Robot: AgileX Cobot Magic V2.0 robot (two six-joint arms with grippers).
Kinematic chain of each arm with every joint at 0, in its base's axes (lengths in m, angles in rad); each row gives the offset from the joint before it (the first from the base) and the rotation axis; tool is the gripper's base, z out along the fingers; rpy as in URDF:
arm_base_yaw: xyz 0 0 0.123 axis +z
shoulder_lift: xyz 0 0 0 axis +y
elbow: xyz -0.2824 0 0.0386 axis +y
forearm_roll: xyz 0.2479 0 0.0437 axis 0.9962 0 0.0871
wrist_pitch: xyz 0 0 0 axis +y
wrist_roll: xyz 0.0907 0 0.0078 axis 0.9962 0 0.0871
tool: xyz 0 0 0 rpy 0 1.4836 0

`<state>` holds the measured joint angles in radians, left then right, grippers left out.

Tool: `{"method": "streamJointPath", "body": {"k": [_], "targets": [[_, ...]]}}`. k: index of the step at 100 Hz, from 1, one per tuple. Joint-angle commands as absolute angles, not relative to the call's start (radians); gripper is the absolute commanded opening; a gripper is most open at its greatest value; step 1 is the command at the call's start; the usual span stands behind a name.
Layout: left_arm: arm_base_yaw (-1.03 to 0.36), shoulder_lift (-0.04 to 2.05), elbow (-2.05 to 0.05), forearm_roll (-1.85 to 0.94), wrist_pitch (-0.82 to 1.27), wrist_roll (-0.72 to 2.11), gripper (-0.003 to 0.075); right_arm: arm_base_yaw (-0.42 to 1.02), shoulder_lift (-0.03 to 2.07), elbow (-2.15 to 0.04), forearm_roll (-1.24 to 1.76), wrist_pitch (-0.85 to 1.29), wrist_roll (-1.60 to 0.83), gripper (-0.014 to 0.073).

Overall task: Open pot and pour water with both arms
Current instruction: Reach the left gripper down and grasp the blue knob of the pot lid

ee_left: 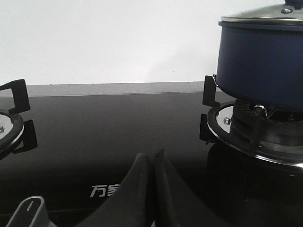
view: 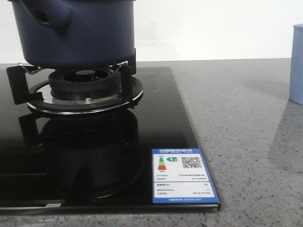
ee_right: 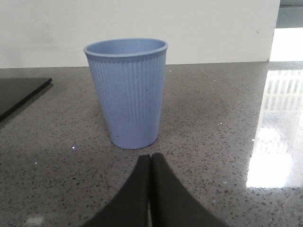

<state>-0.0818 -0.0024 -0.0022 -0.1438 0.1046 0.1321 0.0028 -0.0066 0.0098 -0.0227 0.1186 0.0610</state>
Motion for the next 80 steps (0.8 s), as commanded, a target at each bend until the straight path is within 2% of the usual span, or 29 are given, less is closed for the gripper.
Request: {"method": "streamJointPath", "body": {"k": [1,80], "targets": [[-0.080,-0.027,0.013,-0.152,0.034,0.126,-0.0016,-0.002,-0.031,0.027,-0.034,0.045,0.058,-0.0064],[-0.080,-0.027,0.013,-0.153,0.034,0.126,-0.0016,-0.002,-0.031,0.027,-0.034,0.011,0.058,-0.0064]]}}
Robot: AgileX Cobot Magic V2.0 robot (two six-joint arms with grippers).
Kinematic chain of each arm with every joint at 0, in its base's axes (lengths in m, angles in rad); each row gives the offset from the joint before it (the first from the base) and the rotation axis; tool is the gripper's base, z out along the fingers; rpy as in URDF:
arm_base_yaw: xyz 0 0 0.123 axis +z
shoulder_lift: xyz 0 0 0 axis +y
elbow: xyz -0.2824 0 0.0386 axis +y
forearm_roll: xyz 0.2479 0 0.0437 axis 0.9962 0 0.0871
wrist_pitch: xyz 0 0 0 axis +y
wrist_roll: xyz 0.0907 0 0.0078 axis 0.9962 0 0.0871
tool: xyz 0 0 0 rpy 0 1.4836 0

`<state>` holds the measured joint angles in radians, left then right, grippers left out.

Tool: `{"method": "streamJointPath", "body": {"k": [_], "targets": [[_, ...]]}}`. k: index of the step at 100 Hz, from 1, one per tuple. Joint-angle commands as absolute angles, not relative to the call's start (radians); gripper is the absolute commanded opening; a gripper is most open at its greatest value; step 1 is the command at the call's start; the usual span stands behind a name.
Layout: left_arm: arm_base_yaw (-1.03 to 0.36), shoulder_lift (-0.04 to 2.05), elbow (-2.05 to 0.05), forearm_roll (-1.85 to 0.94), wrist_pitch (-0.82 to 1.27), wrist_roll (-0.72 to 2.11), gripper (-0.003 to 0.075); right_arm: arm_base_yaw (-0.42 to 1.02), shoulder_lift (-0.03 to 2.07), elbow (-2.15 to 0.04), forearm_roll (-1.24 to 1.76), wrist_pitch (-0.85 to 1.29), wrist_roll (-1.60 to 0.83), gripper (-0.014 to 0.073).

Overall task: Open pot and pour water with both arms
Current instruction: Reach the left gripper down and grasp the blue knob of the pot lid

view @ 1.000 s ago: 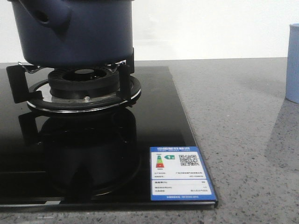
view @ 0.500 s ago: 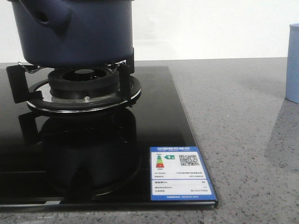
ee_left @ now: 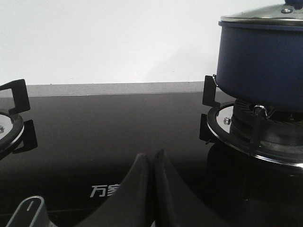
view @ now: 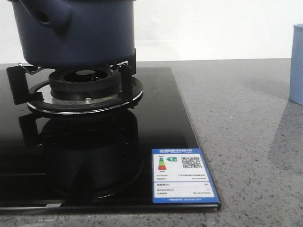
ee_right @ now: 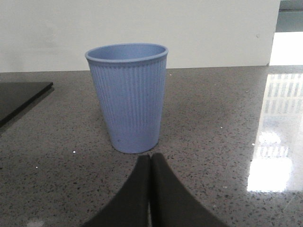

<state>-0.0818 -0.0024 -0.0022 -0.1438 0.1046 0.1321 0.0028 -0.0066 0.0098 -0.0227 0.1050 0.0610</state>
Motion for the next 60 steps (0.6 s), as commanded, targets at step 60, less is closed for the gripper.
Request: {"method": "streamJointPath", "body": {"k": [60], "targets": [[-0.080,-0.027,0.013,-0.543,-0.028,0.126,-0.0016,-0.002,-0.031,0.027,0.292,-0.009,0.059,-0.0064]]}}
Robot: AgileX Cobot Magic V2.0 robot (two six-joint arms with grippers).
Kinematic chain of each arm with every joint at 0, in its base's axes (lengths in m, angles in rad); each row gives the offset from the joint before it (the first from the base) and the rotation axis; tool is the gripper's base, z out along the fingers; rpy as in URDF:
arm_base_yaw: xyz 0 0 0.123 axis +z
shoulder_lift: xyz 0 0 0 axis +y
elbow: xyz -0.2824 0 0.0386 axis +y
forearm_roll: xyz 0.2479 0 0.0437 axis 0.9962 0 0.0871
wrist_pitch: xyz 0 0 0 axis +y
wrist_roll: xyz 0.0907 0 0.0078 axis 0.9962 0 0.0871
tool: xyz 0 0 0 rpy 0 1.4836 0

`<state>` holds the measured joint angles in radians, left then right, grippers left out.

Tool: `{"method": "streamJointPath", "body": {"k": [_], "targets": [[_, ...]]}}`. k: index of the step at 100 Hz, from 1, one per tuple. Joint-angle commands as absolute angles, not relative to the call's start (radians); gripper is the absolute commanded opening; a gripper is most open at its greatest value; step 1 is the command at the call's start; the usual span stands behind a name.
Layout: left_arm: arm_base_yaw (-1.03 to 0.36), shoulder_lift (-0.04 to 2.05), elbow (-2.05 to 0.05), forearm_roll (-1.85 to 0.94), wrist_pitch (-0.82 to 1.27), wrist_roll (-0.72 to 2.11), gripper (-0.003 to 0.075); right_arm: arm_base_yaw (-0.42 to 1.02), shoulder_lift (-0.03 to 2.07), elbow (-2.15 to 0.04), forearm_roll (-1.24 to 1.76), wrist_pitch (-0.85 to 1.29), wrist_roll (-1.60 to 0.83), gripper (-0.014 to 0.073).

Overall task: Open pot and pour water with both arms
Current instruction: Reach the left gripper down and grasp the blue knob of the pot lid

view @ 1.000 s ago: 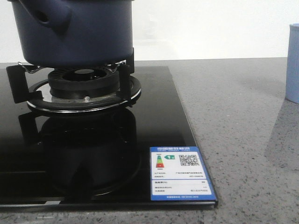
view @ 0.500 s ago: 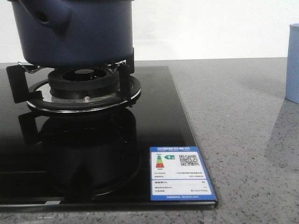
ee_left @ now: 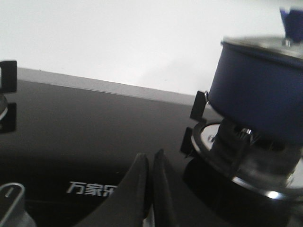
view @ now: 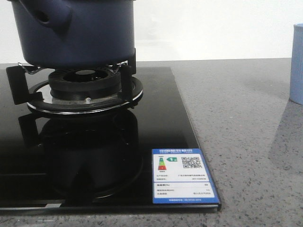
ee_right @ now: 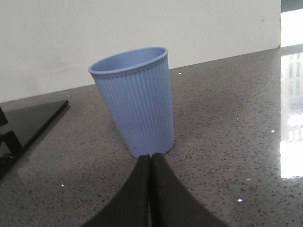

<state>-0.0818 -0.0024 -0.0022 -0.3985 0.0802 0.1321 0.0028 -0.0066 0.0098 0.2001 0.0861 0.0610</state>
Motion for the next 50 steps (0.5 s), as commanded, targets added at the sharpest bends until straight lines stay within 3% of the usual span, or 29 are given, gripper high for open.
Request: {"method": "streamJointPath", "body": {"k": [1,29,50], "targets": [[-0.080,-0.027,0.013,-0.553,-0.031,0.126,-0.0016,-0.002,-0.031,0.027,0.299,-0.009,0.059,-0.0064],[-0.080,-0.027,-0.032,-0.699,-0.094,0.128,-0.0016,-0.002,-0.031,-0.015,0.368,0.000,0.048,-0.0060],[-0.080,0.053,-0.220,-0.551,0.034,0.164,-0.0016,-0.002,0.049,-0.161,0.261,0.163,0.040,-0.0059]]}}
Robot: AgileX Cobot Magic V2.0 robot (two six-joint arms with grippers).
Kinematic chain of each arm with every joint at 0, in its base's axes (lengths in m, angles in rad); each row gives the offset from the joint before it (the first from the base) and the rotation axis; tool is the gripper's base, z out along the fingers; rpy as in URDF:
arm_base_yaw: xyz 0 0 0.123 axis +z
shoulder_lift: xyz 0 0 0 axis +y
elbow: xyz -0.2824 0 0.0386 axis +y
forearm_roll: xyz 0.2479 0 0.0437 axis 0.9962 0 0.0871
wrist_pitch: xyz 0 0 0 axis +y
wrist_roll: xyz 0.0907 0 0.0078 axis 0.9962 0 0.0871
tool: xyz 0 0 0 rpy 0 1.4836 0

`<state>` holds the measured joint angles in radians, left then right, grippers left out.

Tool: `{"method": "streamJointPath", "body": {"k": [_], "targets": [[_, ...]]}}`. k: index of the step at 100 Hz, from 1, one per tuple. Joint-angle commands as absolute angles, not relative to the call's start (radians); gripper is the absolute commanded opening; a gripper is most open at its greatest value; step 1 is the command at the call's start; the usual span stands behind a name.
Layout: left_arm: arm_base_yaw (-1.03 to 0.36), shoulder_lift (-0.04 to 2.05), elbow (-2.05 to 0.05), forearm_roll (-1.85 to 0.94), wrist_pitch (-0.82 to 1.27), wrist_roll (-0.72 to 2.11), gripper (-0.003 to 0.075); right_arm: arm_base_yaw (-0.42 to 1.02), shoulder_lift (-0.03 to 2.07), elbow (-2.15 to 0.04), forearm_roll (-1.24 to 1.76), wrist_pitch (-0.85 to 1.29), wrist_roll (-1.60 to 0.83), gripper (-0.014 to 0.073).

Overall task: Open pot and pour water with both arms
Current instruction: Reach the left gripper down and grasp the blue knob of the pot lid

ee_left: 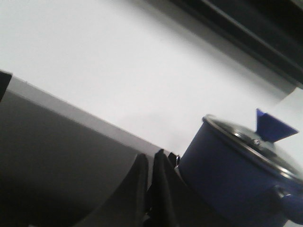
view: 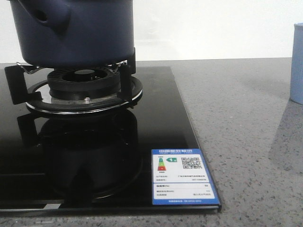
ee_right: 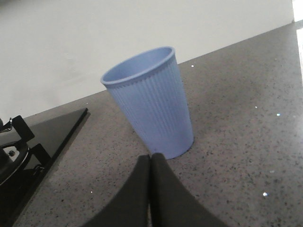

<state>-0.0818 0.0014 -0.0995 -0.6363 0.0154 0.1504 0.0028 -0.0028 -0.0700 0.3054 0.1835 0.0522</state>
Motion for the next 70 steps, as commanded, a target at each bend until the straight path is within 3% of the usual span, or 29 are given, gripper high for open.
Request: {"method": "streamJointPath", "body": {"k": [1,36,70], "targets": [[-0.080,0.059,-0.229,-0.544,0.053,0.164,-0.0016,-0.002,0.054,-0.166,0.255,0.171,0.040,-0.0060],[-0.080,0.361,-0.598,-0.498,0.281,0.323,-0.0016,0.008,0.381,-0.492,0.204,0.461,-0.075,-0.0060],[-0.224,0.490,-0.645,-0.499,0.228,0.375,-0.0015,0.083,0.414,-0.535,0.204,0.419,-0.081,-0.0058]]}}
